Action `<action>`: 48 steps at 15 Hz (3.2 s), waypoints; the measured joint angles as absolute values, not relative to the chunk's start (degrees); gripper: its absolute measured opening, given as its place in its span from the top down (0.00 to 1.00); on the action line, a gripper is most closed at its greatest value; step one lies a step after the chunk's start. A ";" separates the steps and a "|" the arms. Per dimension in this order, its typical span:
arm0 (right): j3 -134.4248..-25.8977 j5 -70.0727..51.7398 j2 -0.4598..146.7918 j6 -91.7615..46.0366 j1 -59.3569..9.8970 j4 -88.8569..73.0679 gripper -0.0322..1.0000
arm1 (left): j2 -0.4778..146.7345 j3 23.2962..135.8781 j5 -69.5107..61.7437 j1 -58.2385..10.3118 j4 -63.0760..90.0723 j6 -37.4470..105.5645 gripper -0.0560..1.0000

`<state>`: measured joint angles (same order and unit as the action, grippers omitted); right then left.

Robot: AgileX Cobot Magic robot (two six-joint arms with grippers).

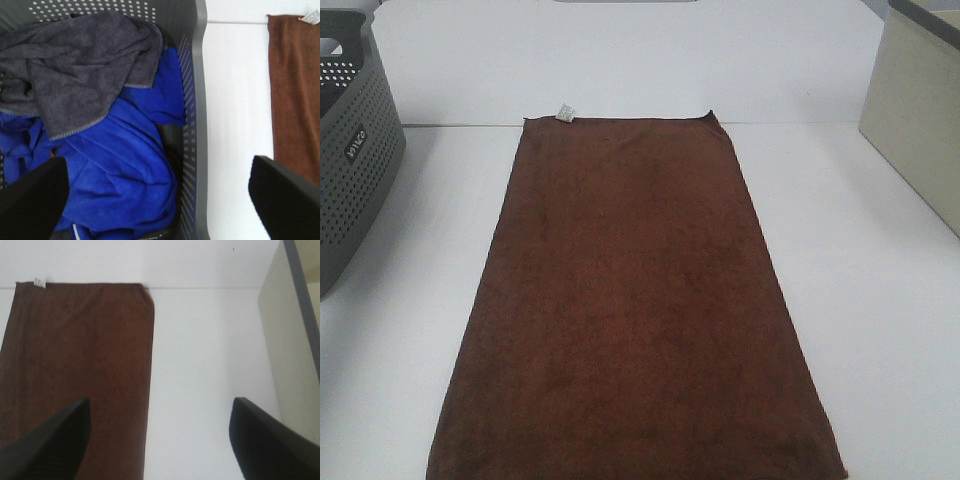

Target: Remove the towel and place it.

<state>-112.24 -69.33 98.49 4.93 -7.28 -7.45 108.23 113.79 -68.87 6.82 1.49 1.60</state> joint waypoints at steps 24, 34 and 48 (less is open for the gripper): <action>-34.55 -64.97 0.00 1.43 -7.28 -5.67 0.25 | -0.23 31.34 -63.94 6.76 -3.67 -1.09 0.12; -29.05 -60.28 -0.23 -2.69 -7.28 0.00 0.26 | -0.34 28.48 -60.45 6.76 0.00 -1.09 0.12; -28.76 -60.33 -0.23 -2.69 -7.28 0.52 0.26 | -0.34 28.48 -60.28 5.79 0.97 -1.09 0.12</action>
<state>-28.76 -60.33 -0.23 -2.69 -7.28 0.52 -0.34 28.48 -60.28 5.79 0.97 -1.09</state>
